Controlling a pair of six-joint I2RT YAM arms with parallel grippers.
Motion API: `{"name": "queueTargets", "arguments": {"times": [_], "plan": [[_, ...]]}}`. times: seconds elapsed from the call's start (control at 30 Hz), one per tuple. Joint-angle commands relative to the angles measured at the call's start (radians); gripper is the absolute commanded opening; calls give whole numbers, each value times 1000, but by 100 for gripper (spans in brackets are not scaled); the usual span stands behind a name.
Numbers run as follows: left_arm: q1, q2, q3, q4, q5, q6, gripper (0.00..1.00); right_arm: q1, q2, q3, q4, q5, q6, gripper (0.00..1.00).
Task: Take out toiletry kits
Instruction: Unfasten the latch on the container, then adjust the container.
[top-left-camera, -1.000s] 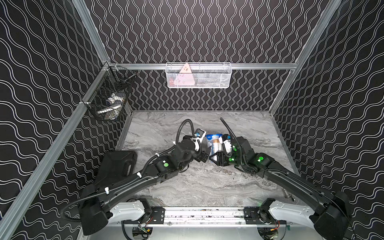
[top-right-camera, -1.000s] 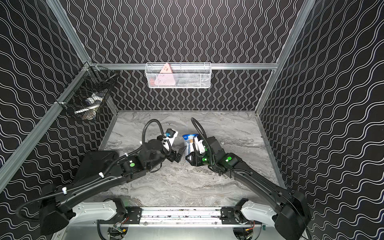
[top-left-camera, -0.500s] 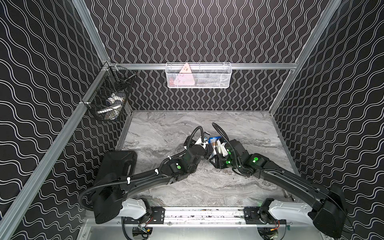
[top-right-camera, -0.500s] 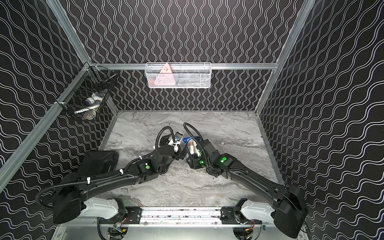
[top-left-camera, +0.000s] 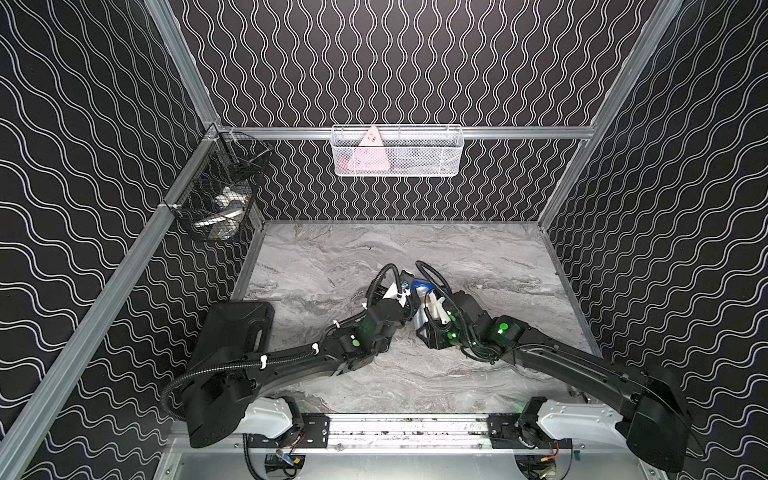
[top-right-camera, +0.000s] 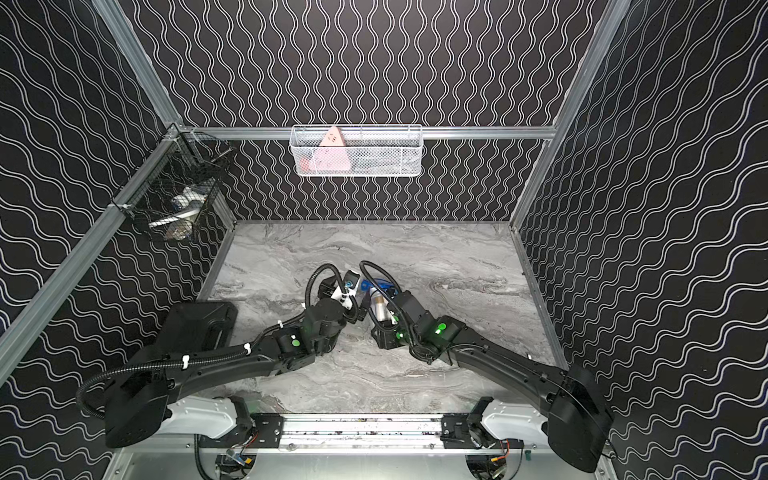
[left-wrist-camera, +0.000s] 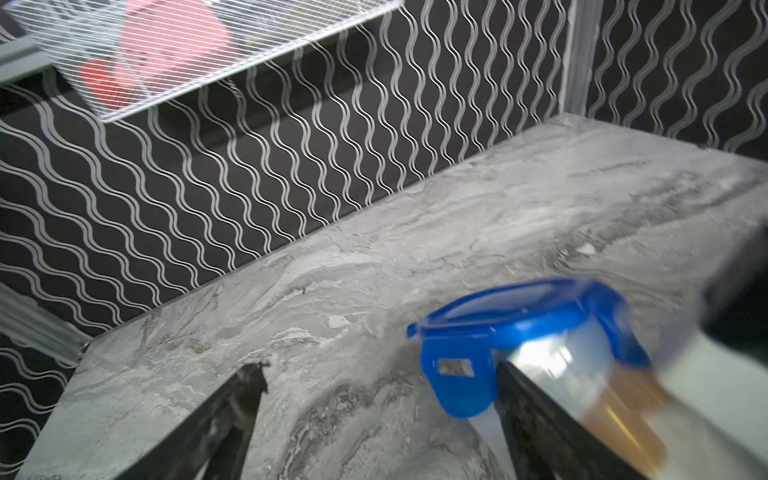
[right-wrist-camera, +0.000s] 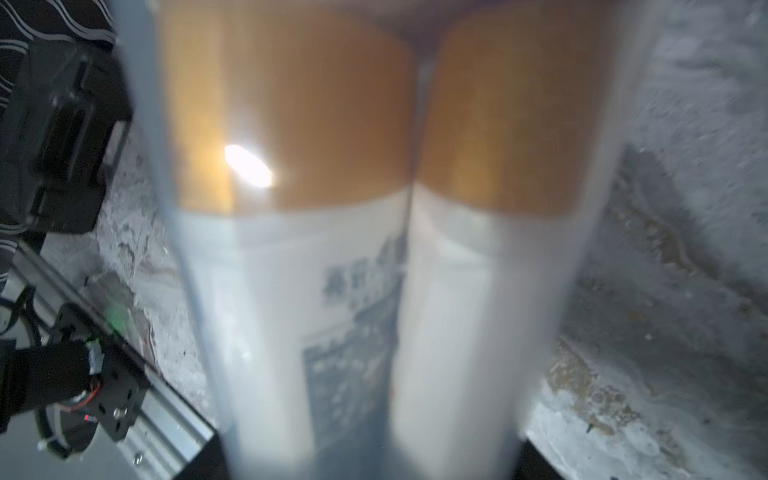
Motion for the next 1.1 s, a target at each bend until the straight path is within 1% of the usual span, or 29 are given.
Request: {"name": "queueTargets", "arguments": {"times": [0.0, 0.13, 0.2, 0.23, 0.33, 0.4, 0.47, 0.5, 0.57, 0.63, 0.7, 0.8, 0.87, 0.97, 1.0, 1.07], "plan": [[0, -10, -16, 116, -77, 4, 88, 1, -11, -12, 34, 13, 10, 22], [4, -11, -24, 93, -70, -26, 88, 1, -25, -24, 36, 33, 23, 22], [5, -23, -26, 47, -73, -70, 91, 1, -39, -33, 45, 45, 24, 22], [10, -37, -19, -7, -77, -111, 94, 1, -44, -34, 46, 58, 21, 22], [30, -99, 17, -257, -41, -300, 98, -1, -54, -28, 37, 76, 5, 22], [33, -164, 3, -341, 9, -390, 99, 0, -71, -44, 60, 82, -7, 22], [68, -213, 6, -451, 113, -490, 99, -1, -112, -92, 129, 92, -27, 22], [98, -222, 19, -510, 191, -533, 99, 1, -136, -110, 159, 104, -41, 22], [178, -226, 40, -590, 433, -604, 99, 1, -194, -149, 223, 111, -60, 23], [216, -237, 32, -570, 657, -630, 99, 1, -246, -166, 262, 116, -72, 24], [219, -254, 18, -518, 785, -667, 99, 1, -268, -147, 258, 110, -81, 25], [233, -255, 12, -429, 916, -723, 99, 1, -254, -109, 226, 92, -80, 24], [246, -224, 7, -364, 996, -775, 99, 1, -247, -100, 223, 83, -70, 24], [255, -160, -24, -191, 1131, -882, 99, 1, -272, -108, 255, 52, -51, 24], [257, -143, -39, -104, 1175, -920, 99, 1, -283, -112, 269, 36, -46, 25], [259, -125, -70, 39, 1218, -991, 99, 2, -298, -102, 275, 11, -36, 25]]}}
